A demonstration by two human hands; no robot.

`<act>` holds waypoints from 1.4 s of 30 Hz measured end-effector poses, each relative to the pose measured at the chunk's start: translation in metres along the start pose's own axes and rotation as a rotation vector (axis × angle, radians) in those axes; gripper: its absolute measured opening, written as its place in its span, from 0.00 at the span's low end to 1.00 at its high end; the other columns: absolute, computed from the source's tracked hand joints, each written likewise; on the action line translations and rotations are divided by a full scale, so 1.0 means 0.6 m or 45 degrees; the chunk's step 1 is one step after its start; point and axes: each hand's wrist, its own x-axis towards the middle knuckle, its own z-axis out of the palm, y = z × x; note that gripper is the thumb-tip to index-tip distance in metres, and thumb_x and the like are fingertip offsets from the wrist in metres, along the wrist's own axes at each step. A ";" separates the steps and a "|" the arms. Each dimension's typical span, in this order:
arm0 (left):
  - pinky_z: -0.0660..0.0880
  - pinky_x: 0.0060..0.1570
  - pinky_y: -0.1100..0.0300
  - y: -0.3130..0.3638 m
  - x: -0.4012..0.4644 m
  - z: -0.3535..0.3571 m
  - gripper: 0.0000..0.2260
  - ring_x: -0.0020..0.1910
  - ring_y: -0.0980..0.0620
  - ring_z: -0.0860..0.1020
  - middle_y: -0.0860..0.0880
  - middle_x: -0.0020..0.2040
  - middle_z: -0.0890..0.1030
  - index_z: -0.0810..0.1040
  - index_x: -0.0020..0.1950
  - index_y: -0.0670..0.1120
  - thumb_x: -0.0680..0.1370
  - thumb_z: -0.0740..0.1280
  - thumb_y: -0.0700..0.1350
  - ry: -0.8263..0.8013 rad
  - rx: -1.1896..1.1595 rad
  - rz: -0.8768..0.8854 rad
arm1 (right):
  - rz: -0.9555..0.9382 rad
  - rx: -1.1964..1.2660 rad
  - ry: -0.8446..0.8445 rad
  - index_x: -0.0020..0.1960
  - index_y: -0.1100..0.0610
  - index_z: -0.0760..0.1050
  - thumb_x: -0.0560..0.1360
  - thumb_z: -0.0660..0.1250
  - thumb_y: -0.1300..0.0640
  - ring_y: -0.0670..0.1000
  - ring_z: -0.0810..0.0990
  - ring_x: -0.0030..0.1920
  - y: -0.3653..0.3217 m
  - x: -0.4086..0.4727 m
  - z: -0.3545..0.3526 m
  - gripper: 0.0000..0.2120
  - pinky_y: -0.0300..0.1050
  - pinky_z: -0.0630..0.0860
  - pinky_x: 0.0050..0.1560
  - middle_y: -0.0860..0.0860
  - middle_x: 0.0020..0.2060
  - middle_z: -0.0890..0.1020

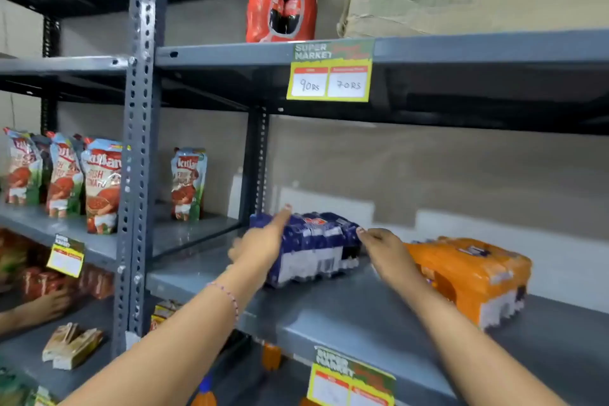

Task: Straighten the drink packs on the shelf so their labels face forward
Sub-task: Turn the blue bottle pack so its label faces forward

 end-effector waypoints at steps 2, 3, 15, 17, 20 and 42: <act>0.70 0.68 0.46 -0.004 0.015 0.006 0.41 0.68 0.36 0.73 0.37 0.71 0.74 0.78 0.68 0.43 0.66 0.67 0.71 0.024 -0.073 -0.003 | 0.209 0.066 -0.032 0.48 0.58 0.75 0.79 0.64 0.41 0.54 0.77 0.47 -0.008 0.037 0.023 0.18 0.44 0.69 0.47 0.57 0.48 0.81; 0.72 0.66 0.46 -0.010 0.029 0.013 0.37 0.66 0.37 0.75 0.37 0.69 0.75 0.79 0.66 0.42 0.66 0.70 0.67 0.028 -0.152 0.021 | 0.291 0.118 -0.038 0.47 0.58 0.76 0.78 0.65 0.40 0.54 0.78 0.42 -0.005 0.055 0.036 0.20 0.43 0.71 0.42 0.57 0.45 0.82; 0.77 0.44 0.68 -0.100 0.072 -0.024 0.33 0.44 0.58 0.79 0.53 0.54 0.75 0.76 0.61 0.56 0.61 0.82 0.37 -0.233 -0.126 0.847 | 0.062 0.479 -0.096 0.53 0.56 0.80 0.75 0.72 0.67 0.43 0.87 0.41 0.062 0.053 0.041 0.10 0.36 0.82 0.39 0.51 0.47 0.87; 0.78 0.42 0.66 -0.098 0.083 -0.030 0.32 0.44 0.55 0.82 0.53 0.53 0.80 0.75 0.60 0.55 0.62 0.82 0.36 -0.260 -0.153 0.777 | 0.082 0.555 -0.111 0.60 0.59 0.79 0.79 0.69 0.57 0.50 0.87 0.50 0.047 0.052 0.034 0.11 0.46 0.83 0.52 0.55 0.53 0.86; 0.79 0.38 0.65 -0.099 0.116 -0.044 0.28 0.43 0.49 0.86 0.51 0.48 0.85 0.78 0.59 0.49 0.63 0.83 0.37 -0.345 -0.118 0.710 | 0.235 0.772 -0.051 0.62 0.54 0.78 0.80 0.56 0.38 0.54 0.81 0.59 0.035 0.051 0.040 0.24 0.56 0.74 0.67 0.53 0.58 0.83; 0.78 0.56 0.54 -0.079 0.140 -0.117 0.49 0.54 0.51 0.78 0.50 0.59 0.74 0.71 0.69 0.52 0.50 0.85 0.50 -0.486 -0.121 0.799 | 0.162 0.606 -0.112 0.47 0.51 0.82 0.52 0.82 0.34 0.52 0.85 0.51 0.069 0.049 0.018 0.31 0.49 0.81 0.43 0.55 0.53 0.87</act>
